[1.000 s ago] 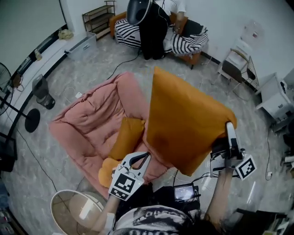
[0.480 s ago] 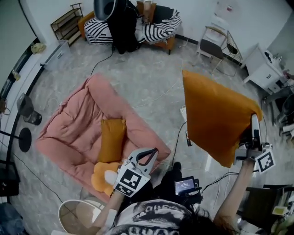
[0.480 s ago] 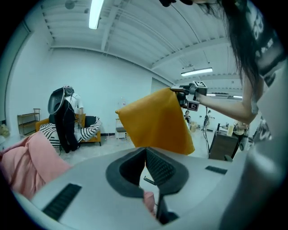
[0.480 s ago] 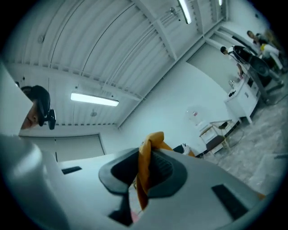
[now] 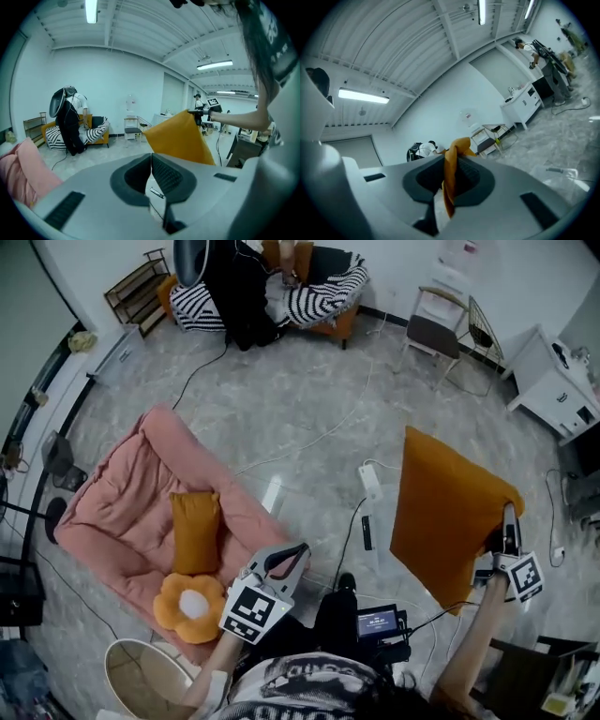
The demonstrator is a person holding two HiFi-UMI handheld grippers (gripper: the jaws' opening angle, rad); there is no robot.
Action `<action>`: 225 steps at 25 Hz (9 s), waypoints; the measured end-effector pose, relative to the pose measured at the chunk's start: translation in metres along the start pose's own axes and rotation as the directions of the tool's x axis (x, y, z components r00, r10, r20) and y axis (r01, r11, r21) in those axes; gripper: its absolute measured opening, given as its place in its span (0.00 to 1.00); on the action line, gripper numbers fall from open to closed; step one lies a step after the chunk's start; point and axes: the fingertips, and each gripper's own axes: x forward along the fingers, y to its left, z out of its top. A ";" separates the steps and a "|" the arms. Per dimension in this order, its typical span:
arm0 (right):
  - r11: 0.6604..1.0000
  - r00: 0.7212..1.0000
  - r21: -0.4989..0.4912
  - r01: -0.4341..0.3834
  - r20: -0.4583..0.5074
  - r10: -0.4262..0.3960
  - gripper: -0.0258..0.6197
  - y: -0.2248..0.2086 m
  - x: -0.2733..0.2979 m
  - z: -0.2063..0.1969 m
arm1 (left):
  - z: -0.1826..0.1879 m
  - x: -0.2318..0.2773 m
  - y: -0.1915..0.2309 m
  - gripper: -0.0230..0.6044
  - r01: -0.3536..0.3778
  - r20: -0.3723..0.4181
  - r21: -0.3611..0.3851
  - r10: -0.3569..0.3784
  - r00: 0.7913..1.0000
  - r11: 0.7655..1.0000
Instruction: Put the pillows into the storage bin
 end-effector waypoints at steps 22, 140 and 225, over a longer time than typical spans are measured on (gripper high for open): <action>0.982 0.759 0.120 0.142 -0.651 -0.030 0.11 -0.229 0.111 -0.295 | 0.004 0.117 -0.074 0.06 -0.199 -0.250 -0.049 0.181 0.951 0.979; 0.498 -0.333 0.657 -0.566 -0.734 0.592 0.30 0.463 -0.320 -0.554 | -0.254 -0.400 -0.161 0.06 -0.796 -0.245 -0.458 0.804 0.542 0.396; 0.603 0.326 -0.262 -0.753 -0.945 -0.003 0.44 -0.088 0.011 -0.358 | -0.131 0.047 -0.164 0.06 -0.433 -0.231 -0.222 0.384 0.894 0.874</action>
